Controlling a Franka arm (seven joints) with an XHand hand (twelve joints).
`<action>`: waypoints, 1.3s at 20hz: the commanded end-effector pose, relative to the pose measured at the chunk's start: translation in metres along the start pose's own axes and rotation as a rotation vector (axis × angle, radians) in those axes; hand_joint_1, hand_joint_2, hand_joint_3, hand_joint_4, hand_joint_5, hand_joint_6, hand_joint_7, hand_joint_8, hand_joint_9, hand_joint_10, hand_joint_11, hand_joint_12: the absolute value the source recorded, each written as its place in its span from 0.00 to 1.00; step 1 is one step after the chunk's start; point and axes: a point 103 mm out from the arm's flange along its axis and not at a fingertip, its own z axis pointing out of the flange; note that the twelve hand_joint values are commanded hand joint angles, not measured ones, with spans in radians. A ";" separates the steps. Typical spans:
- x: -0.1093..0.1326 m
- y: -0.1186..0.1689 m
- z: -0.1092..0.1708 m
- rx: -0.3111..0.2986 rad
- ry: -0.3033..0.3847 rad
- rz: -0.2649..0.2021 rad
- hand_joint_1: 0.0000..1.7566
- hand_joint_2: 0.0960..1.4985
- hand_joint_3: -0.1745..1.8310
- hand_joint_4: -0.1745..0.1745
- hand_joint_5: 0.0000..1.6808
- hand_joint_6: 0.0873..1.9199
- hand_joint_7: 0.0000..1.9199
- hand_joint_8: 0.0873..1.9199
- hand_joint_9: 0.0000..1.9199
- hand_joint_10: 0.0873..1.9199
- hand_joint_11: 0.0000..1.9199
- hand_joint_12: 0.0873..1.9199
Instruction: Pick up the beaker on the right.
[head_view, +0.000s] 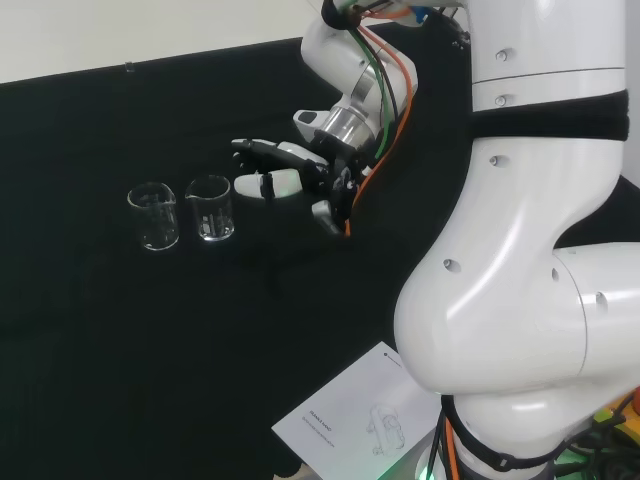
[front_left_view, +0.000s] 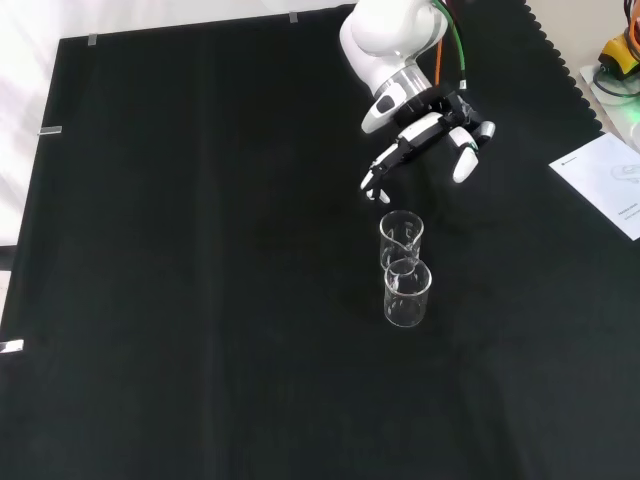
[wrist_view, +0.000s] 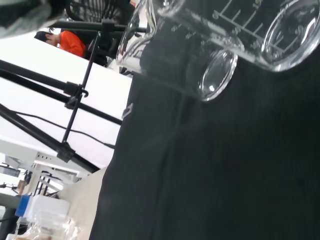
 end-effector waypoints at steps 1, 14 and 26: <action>-0.003 -0.003 0.003 0.002 0.012 0.001 0.39 0.15 0.57 0.14 0.03 0.00 0.00 0.28 0.00 0.51 0.09 0.76; 0.001 -0.004 0.005 0.026 0.038 -0.003 0.37 0.15 0.56 0.15 0.02 0.00 0.00 0.26 0.00 0.48 0.08 0.75; -0.003 0.012 0.005 0.029 0.045 -0.030 0.35 0.15 0.55 0.15 0.02 0.00 0.00 0.24 0.00 0.44 0.02 0.76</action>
